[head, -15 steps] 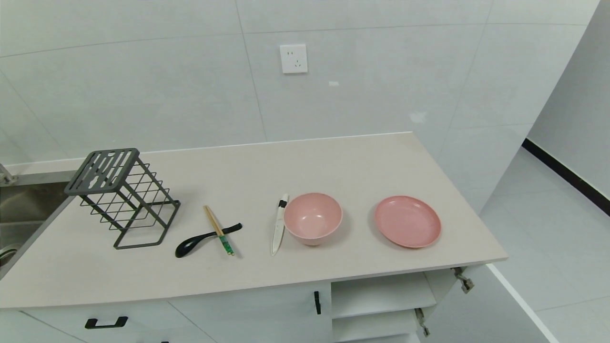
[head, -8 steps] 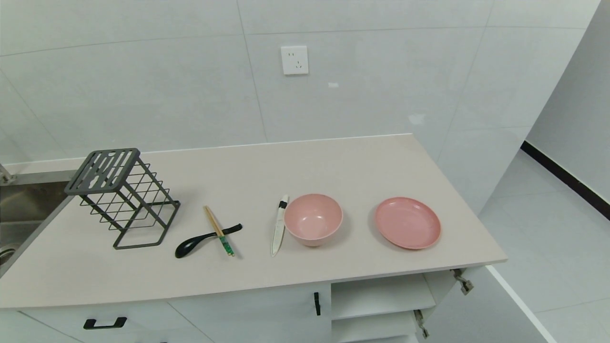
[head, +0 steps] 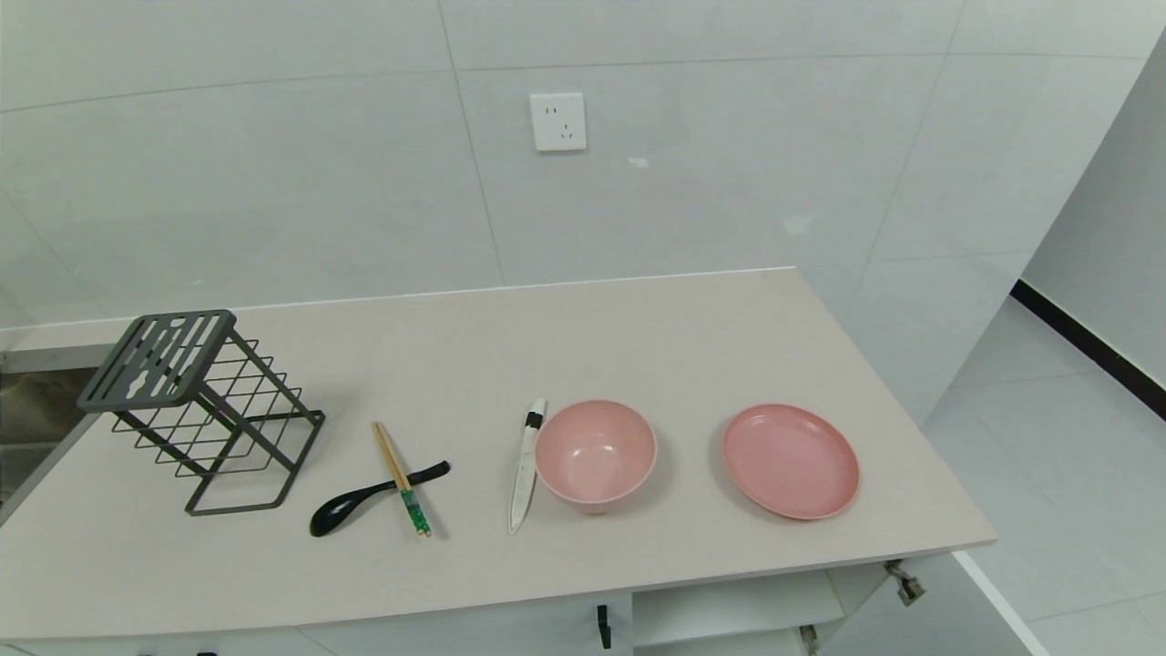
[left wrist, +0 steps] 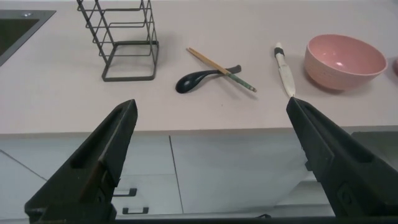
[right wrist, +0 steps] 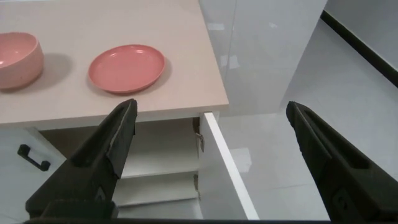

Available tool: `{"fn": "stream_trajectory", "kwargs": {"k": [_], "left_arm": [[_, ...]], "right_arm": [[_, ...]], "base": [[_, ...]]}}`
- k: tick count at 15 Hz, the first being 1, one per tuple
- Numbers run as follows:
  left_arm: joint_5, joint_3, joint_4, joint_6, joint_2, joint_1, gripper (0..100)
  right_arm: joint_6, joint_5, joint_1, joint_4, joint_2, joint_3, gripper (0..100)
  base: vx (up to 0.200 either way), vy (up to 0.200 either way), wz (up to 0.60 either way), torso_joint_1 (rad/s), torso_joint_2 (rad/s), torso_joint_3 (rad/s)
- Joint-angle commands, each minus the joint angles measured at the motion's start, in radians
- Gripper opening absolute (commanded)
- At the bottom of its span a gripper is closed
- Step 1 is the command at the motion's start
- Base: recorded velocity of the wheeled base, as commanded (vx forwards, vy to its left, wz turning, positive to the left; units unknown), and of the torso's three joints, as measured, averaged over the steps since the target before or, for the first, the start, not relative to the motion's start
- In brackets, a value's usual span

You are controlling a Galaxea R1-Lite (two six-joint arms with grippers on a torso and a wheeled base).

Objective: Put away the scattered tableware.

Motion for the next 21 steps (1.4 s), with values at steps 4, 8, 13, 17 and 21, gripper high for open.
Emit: {"fn": "stream_trajectory", "kwargs": {"k": [4,8,13,17,21], "left_arm": [[-0.001,0.0,0.0,-0.002,0.001,0.0,100],[-0.001,0.0,0.0,-0.005,0.001,0.0,100],[-0.001,0.0,0.0,-0.005,0.001,0.0,100],[-0.001,0.0,0.0,-0.005,0.001,0.0,100],[-0.001,0.0,0.0,-0.005,0.001,0.0,100]], "right_arm": [[-0.002,0.001,0.001,-0.06,0.002,0.0,100],[-0.014,0.084,0.001,-0.121,0.025,-0.071,100],[-0.022,0.182,0.142,-0.122,0.35,-0.199,100],[-0.025,0.184,0.243,-0.127,0.569,-0.268,100],[-0.057,0.196,0.255,-0.13,0.729,-0.275,100]], "base": [[0.0,0.0,0.0,0.0,0.0,0.0],[0.0,0.0,0.0,0.0,0.0,0.0],[0.0,0.0,0.0,0.0,0.0,0.0],[0.0,0.0,0.0,0.0,0.0,0.0],[0.0,0.0,0.0,0.0,0.0,0.0]]}}
